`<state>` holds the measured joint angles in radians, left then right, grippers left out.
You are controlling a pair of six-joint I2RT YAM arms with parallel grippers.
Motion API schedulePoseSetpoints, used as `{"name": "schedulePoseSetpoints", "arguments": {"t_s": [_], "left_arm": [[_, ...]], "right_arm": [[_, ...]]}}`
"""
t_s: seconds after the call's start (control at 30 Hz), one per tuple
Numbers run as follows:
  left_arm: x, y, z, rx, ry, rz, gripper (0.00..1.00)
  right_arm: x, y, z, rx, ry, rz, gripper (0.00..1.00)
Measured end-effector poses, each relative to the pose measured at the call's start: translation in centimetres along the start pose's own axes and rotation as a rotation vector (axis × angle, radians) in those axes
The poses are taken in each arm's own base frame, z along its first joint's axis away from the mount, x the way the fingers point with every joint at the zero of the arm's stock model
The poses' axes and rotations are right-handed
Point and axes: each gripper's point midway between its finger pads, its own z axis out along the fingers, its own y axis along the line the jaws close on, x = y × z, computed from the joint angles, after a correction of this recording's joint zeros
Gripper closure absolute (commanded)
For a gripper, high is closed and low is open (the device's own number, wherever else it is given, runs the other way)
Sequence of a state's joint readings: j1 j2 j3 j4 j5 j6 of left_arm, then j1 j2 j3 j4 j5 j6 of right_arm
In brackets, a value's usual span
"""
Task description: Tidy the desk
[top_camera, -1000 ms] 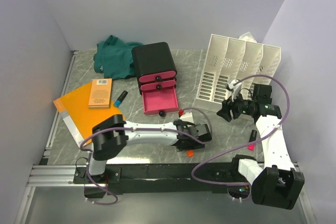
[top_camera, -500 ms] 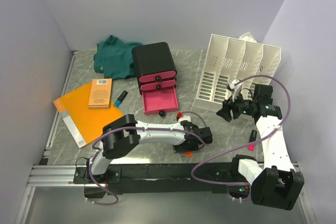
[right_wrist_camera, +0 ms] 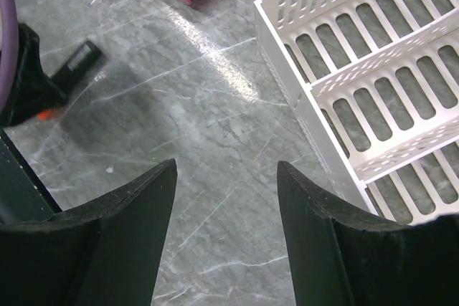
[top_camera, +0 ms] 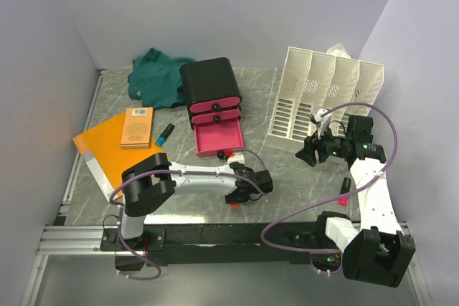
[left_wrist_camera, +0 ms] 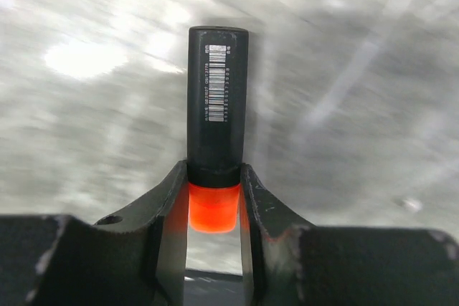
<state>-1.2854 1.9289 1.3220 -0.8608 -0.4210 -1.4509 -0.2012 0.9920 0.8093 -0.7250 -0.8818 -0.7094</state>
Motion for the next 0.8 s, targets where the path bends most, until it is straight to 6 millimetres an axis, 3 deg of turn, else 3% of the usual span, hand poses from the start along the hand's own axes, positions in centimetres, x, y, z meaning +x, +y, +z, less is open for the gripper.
{"name": "schedulePoseSetpoints", "arguments": {"t_s": [0.07, 0.2, 0.4, 0.5, 0.8], "left_arm": [[-0.9, 1.5, 0.1, -0.023, -0.022, 0.021, 0.98], [-4.1, 3.7, -0.8, -0.019, -0.065, 0.026, 0.99], [-14.2, 6.0, -2.5, 0.061, -0.161, -0.114, 0.98], [-17.5, 7.3, -2.1, 0.066, -0.199, -0.123, 0.96], [-21.3, 7.2, -0.9, 0.120, -0.253, 0.116, 0.81]], "right_arm": [[0.0, 0.0, 0.0, 0.000, 0.000, -0.002, 0.34], [0.0, 0.0, 0.0, -0.001, -0.001, -0.005, 0.34], [-0.1, 0.0, 0.0, -0.001, -0.003, -0.011, 0.34], [-0.1, 0.0, 0.0, -0.001, -0.002, -0.015, 0.34], [0.0, 0.1, 0.0, -0.006, -0.001, -0.020, 0.34]]}}
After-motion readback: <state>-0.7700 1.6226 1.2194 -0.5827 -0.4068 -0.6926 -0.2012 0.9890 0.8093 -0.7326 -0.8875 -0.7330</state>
